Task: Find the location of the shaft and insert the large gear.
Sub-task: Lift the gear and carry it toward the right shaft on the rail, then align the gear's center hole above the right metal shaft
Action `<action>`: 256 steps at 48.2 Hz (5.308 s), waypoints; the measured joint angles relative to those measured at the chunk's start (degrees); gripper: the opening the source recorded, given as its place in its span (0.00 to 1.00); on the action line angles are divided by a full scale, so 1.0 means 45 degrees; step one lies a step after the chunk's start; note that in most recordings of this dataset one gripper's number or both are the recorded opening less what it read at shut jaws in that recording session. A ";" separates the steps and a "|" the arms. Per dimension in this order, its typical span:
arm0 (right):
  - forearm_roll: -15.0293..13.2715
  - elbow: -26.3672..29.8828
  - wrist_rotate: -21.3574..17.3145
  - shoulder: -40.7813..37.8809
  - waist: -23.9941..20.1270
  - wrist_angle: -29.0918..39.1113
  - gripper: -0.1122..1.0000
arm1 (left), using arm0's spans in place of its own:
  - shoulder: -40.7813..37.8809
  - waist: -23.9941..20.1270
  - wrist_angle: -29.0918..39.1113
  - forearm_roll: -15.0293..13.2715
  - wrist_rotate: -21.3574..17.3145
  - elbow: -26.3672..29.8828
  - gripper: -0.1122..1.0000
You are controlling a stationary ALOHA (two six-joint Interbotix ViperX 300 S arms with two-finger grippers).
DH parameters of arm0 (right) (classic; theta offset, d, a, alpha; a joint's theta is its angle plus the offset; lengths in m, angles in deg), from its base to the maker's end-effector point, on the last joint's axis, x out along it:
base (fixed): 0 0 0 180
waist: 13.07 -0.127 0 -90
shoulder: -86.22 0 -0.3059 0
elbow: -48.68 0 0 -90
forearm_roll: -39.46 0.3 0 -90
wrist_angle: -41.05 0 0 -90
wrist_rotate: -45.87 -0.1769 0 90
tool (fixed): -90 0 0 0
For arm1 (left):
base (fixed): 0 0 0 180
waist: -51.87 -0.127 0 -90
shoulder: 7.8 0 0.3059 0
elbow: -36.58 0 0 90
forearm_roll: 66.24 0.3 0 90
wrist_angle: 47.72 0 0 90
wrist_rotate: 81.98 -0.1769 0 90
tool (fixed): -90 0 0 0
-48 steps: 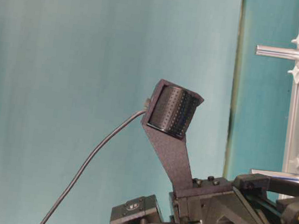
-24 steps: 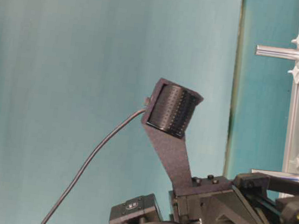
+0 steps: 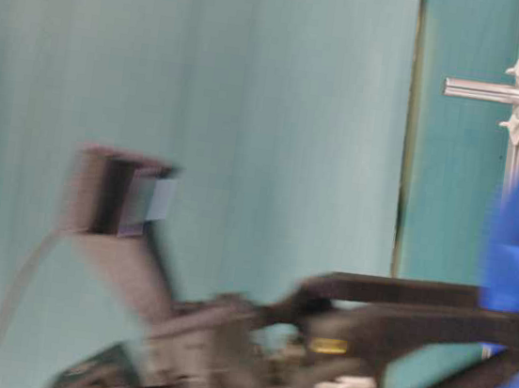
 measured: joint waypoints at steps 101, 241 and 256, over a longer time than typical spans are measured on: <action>-0.0195 -0.0566 -0.0449 0.1367 0.0332 0.0000 0.19 | -0.4277 -0.2988 0.2441 0.0000 -0.4316 0.6230 0.76; -0.0215 -0.0703 -0.0449 0.1719 0.0371 0.0000 0.19 | -0.4805 -0.3730 0.5820 0.0020 -0.5234 0.7715 0.85; -0.0215 -0.0703 -0.0449 0.1719 0.0371 0.0020 0.19 | -0.4805 -0.3555 0.5781 0.0020 -0.5176 0.8594 0.85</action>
